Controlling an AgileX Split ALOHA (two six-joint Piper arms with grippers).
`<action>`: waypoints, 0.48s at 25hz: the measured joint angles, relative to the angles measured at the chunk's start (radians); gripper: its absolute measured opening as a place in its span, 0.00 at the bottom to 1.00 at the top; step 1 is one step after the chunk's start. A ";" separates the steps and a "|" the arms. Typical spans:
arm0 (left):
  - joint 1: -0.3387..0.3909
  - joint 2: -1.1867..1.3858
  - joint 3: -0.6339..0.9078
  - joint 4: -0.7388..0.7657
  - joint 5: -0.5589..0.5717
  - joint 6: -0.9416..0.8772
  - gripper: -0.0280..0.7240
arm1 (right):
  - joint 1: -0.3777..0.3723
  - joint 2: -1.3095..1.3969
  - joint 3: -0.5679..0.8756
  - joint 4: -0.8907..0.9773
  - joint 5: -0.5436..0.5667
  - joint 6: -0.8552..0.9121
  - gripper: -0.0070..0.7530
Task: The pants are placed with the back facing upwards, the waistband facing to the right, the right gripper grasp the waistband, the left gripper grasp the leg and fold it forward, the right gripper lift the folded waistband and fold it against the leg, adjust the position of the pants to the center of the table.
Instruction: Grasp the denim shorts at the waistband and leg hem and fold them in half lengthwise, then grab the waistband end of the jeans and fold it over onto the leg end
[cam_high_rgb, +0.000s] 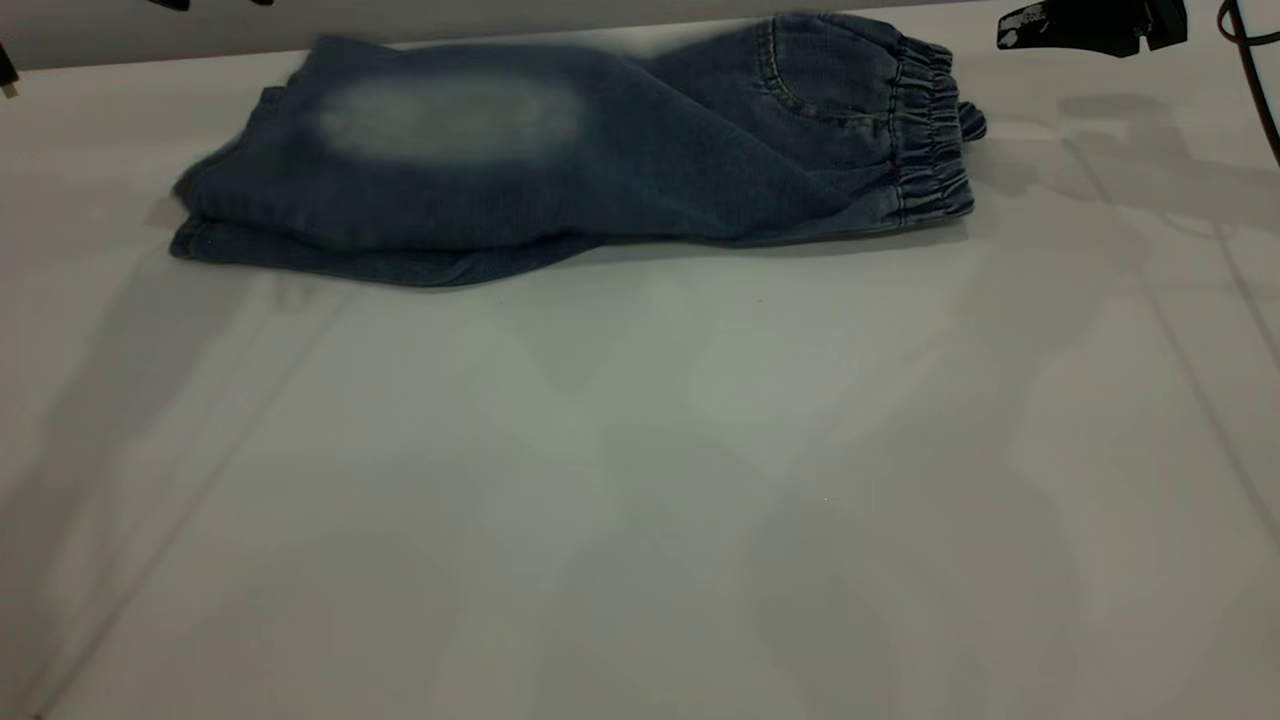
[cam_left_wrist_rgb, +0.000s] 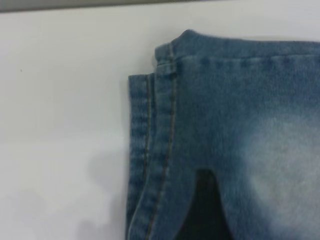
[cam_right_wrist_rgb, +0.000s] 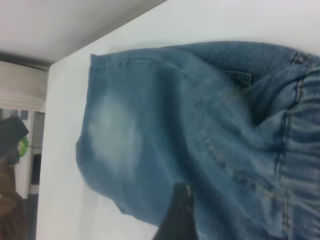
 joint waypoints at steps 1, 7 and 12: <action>0.000 0.000 0.000 0.000 0.000 0.000 0.73 | -0.004 0.000 0.000 -0.003 0.010 0.005 0.78; -0.001 0.000 0.000 -0.001 0.002 0.000 0.75 | -0.042 -0.002 0.000 -0.091 0.077 0.093 0.78; -0.001 -0.001 0.000 -0.001 0.002 0.001 0.75 | -0.050 -0.002 0.001 -0.240 0.094 0.162 0.78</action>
